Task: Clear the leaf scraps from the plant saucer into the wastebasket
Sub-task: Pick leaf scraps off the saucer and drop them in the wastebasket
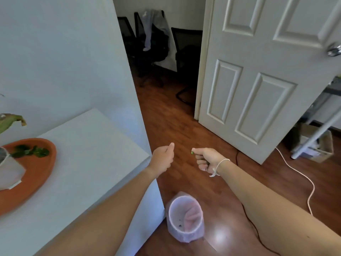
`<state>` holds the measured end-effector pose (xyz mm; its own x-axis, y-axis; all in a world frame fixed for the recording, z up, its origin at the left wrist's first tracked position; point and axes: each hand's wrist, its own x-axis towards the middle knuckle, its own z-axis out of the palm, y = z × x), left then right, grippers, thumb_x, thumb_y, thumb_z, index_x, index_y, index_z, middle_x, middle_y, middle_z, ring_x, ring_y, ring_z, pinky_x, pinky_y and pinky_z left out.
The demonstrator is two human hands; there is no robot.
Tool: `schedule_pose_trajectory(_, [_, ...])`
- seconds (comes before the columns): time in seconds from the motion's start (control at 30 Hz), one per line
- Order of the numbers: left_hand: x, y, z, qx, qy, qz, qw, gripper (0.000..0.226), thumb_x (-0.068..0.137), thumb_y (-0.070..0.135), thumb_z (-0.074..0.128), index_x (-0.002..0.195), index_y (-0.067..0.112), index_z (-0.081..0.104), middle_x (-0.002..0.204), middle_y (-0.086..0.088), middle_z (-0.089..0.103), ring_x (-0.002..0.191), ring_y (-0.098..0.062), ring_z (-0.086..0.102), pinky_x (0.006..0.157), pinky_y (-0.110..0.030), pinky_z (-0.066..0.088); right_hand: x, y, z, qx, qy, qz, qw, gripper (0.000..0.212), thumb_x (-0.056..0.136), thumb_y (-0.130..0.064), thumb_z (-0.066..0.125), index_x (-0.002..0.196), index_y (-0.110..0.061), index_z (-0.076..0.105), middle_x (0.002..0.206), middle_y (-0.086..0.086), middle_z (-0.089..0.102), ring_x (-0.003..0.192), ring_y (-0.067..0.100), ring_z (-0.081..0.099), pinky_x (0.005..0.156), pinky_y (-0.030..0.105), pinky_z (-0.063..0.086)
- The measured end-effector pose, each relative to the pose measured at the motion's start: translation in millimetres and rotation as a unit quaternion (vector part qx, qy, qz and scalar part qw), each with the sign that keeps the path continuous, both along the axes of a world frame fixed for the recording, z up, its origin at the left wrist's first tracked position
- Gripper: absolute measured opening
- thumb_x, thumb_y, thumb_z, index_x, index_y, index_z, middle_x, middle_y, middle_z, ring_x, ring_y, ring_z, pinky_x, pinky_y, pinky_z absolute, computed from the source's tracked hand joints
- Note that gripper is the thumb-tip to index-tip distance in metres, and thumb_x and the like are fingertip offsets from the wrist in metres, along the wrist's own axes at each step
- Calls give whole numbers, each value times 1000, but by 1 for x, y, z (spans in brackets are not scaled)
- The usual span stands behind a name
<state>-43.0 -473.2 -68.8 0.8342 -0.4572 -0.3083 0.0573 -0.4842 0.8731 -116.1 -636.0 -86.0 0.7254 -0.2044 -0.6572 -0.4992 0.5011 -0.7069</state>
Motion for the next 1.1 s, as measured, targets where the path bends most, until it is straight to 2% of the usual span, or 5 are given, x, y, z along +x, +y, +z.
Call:
schedule_pose_trajectory(0.4, [-24,-38,-94,9,307,88,947,19,78,14,34,60,15,40,49,2,39,37,-10,29,33,-17,20,-35,-14,-109,58,105,-56,991,32,95,-16,46,63,-15,42,35,-9,27,26,5,20,28,14,15])
schedule_pose_trajectory(0.63, [-21,-45,-199,36,395,185,899,25,88,8,30,67,13,44,59,-4,40,51,-15,33,47,-24,27,-36,-1,-213,14,192,-111,975,28,90,-8,46,63,-13,45,52,2,35,36,12,28,33,18,24])
schedule_pose_trajectory(0.83, [-15,-43,-326,39,442,239,864,24,90,8,35,69,12,46,63,-4,43,55,-17,40,56,-26,36,-30,23,-353,83,245,-176,950,29,91,-8,45,62,-13,45,50,1,39,37,12,34,36,17,32])
schedule_pose_trajectory(0.97, [-15,-39,-400,19,481,234,845,19,90,12,37,78,10,52,71,-8,54,66,-20,52,59,-29,43,-33,38,-429,100,267,-202,937,23,89,-15,55,66,-15,49,55,2,41,48,17,39,51,27,39])
schedule_pose_trajectory(1.1, [-18,-37,-448,33,492,234,838,21,89,20,35,72,17,47,72,-3,44,61,-17,42,58,-24,35,-34,40,-471,97,258,-211,938,12,86,-17,60,75,-16,57,63,3,52,54,15,48,55,24,42])
